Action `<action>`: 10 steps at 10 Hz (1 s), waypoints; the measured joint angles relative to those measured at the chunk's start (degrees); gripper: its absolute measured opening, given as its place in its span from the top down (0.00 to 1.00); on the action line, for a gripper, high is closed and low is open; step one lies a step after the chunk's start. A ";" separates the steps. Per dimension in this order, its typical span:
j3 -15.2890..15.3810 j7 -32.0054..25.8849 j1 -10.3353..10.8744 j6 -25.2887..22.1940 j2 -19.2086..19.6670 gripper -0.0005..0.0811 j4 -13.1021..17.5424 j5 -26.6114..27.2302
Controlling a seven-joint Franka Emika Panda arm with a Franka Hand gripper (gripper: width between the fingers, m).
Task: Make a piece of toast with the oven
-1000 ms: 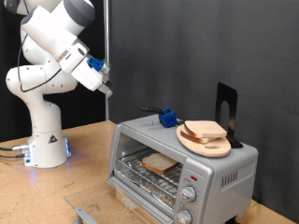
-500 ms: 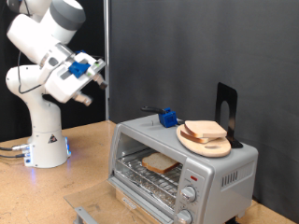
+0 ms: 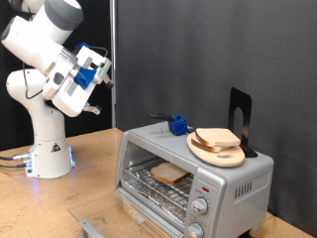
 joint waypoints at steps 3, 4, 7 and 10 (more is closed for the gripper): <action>-3.63 3.22 -2.69 -6.75 1.22 0.00 -0.05 -6.43; -4.55 3.26 -3.45 -8.91 1.23 0.00 0.05 -8.31; -4.52 6.91 -3.58 -8.58 1.46 0.00 -0.11 -7.18; -6.26 9.90 -5.50 -6.30 3.82 0.00 -0.42 -5.12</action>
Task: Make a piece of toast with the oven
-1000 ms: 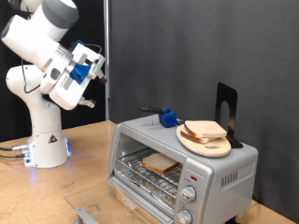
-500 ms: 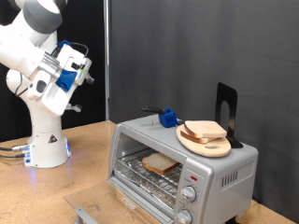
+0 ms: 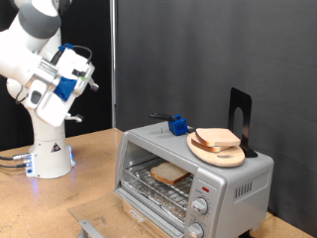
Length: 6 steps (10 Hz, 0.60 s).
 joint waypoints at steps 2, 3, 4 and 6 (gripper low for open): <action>-3.09 -0.86 -1.72 -0.81 3.12 0.00 0.93 -2.25; -5.05 -1.41 -2.36 -2.63 4.82 0.00 1.87 -3.91; -6.94 -1.80 -2.87 -5.13 6.47 0.00 3.12 -5.79; -9.69 -3.53 -3.28 -7.49 8.88 0.00 5.33 -8.32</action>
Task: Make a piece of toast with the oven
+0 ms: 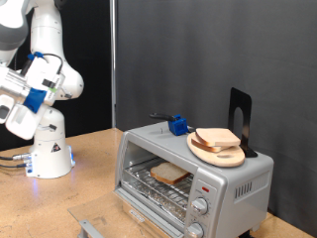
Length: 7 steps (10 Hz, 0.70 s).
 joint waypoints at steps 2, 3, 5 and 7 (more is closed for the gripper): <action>-0.45 -0.56 0.01 -0.58 0.86 0.00 0.62 -0.50; -0.64 -0.59 0.03 -0.61 0.88 0.00 0.29 1.39; -0.56 -3.03 0.19 3.48 2.46 0.00 -0.63 6.17; -0.40 -6.96 1.00 6.24 7.50 0.00 0.15 7.27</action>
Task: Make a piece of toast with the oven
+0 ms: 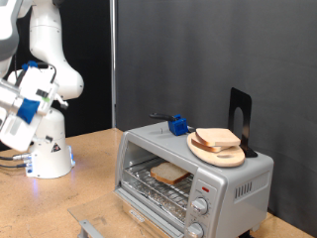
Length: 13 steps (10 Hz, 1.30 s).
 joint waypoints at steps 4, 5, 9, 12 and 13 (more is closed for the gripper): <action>1.60 -4.36 0.69 8.63 11.02 0.00 3.11 -0.17; 2.20 -4.66 0.91 10.12 13.72 0.00 4.49 -0.13; 0.78 -4.72 0.18 3.26 14.87 0.00 4.73 1.64; 2.73 -11.05 1.16 12.05 21.16 0.00 4.83 12.40; 3.49 -12.94 1.38 13.75 23.55 0.00 5.39 14.44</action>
